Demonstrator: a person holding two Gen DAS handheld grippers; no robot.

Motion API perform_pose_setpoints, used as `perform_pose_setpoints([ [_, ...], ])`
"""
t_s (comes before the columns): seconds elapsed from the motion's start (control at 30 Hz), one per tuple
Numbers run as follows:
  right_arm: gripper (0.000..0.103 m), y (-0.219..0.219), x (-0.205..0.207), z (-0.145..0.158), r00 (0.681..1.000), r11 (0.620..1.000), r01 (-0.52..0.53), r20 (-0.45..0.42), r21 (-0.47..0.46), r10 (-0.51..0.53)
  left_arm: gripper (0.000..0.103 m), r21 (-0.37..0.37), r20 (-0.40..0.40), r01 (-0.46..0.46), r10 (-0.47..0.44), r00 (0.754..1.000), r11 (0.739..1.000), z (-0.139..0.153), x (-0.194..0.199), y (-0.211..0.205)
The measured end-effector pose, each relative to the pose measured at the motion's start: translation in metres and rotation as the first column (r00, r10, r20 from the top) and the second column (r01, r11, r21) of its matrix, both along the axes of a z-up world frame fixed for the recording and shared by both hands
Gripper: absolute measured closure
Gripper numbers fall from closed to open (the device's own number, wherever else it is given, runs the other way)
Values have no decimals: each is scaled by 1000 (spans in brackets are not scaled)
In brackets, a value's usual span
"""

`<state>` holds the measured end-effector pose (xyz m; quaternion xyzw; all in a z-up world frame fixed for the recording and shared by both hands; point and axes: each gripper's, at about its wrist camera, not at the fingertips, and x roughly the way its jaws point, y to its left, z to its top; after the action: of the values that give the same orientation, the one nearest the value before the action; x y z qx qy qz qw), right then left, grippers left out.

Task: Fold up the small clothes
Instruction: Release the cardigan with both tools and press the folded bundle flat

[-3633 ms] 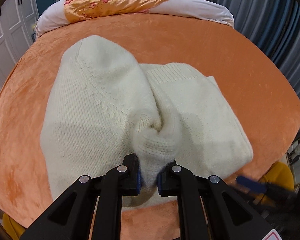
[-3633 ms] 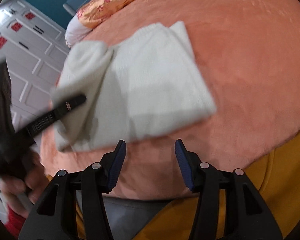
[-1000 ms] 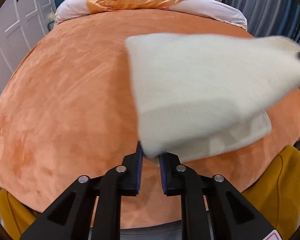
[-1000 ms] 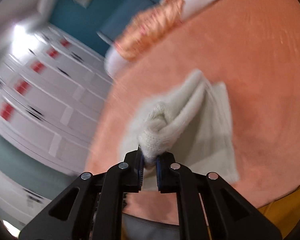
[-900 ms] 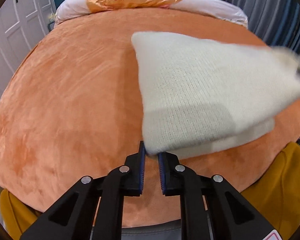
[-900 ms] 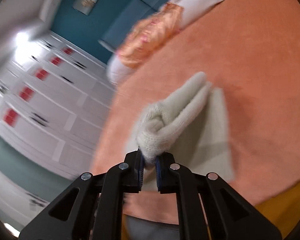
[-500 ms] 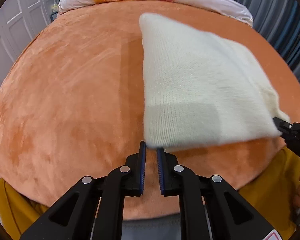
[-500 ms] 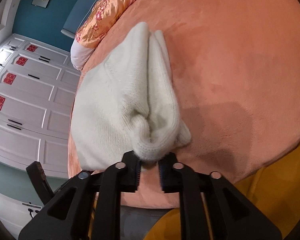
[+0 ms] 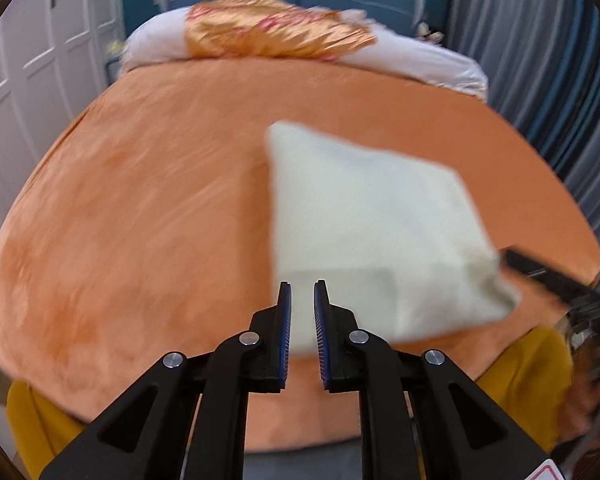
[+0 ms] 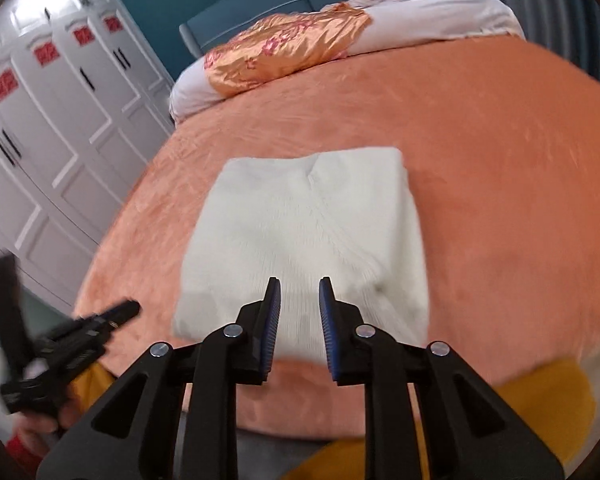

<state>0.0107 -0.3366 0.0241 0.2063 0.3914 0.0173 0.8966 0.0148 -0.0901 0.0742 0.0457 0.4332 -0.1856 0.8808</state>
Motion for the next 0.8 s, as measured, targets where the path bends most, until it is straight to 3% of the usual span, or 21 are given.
perform_pose_setpoints([
  [0.07, 89, -7, 14, -16, 998, 999, 28, -49, -44, -30, 83, 8, 12, 5, -5, 1000, 1000, -1, 9, -17],
  [0.13, 103, -21, 32, -47, 986, 990, 73, -138, -120, -90, 83, 34, -7, 5, -4, 1000, 999, -14, 25, -34],
  [0.2, 103, -37, 31, -62, 986, 995, 87, -140, -49, -93, 83, 64, -61, -7, 11, 998, 998, -35, 40, -45],
  [0.33, 103, -41, 24, -37, 989, 997, 73, -128, 16, -71, 83, 171, -2, -18, 19, 1000, 985, -44, 41, -57],
  [0.43, 101, -33, 17, -24, 992, 999, 49, -113, 7, -48, 85, 201, 7, -20, 19, 1000, 979, -47, 36, -61],
  [0.53, 103, -26, 30, -58, 977, 1000, 23, -212, -9, -24, 85, 220, 6, -26, 25, 1000, 975, -49, 36, -63],
  [0.6, 103, -27, 31, -68, 977, 999, 28, -213, 33, -20, 85, 248, 10, -24, 22, 1000, 969, -51, 35, -66],
  [0.7, 99, -27, 31, -48, 977, 999, 33, -211, 39, -24, 84, 259, 6, -21, 20, 1000, 966, -47, 34, -67],
  [0.8, 99, -12, 28, -19, 988, 999, -29, -153, 25, 33, 81, 222, -30, -26, 34, 999, 975, -39, 30, -57],
])
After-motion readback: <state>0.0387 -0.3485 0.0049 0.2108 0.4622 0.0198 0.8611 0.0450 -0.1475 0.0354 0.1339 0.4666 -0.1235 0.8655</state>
